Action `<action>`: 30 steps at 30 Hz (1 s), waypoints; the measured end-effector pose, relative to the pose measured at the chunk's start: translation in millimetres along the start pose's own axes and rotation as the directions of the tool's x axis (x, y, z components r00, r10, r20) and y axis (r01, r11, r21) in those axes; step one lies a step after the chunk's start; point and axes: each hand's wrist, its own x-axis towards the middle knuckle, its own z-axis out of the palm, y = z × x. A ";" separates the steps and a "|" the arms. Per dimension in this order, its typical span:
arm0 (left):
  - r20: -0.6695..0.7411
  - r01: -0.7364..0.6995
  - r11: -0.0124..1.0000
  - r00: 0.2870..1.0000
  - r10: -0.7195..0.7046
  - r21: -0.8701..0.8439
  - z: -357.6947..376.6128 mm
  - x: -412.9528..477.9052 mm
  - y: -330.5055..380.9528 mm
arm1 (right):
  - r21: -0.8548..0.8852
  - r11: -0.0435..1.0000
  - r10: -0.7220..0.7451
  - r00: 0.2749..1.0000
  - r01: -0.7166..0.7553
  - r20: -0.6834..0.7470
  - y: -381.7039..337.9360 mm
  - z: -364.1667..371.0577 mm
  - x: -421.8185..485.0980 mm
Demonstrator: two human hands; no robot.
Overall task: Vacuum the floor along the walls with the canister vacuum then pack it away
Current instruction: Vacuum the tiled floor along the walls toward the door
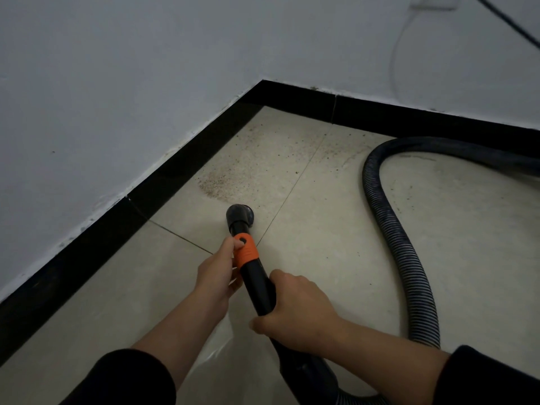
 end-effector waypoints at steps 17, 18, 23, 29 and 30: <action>0.075 0.038 0.998 0.996 -0.042 0.055 32.3 -31.0 -17.8 | -0.020 0.998 0.066 0.997 -0.067 -0.038 33.5 -12.6 -39.8; 0.078 0.040 0.997 0.996 -0.045 0.058 34.6 -32.8 -19.1 | -0.022 0.997 0.069 0.997 -0.070 -0.037 35.5 -14.1 -42.4; 0.096 0.038 0.996 0.994 -0.045 0.075 47.8 -42.7 -25.6 | -0.009 0.995 0.097 0.995 -0.097 -0.026 46.7 -18.4 -53.2; 0.122 0.053 0.992 0.990 -0.067 0.114 58.6 -51.3 -35.2 | -0.029 0.993 0.111 0.993 -0.111 -0.027 57.3 -26.1 -68.3; 0.129 0.056 0.991 0.989 -0.071 0.119 60.9 -53.1 -36.1 | -0.032 0.993 0.111 0.993 -0.112 -0.030 58.8 -28.1 -71.1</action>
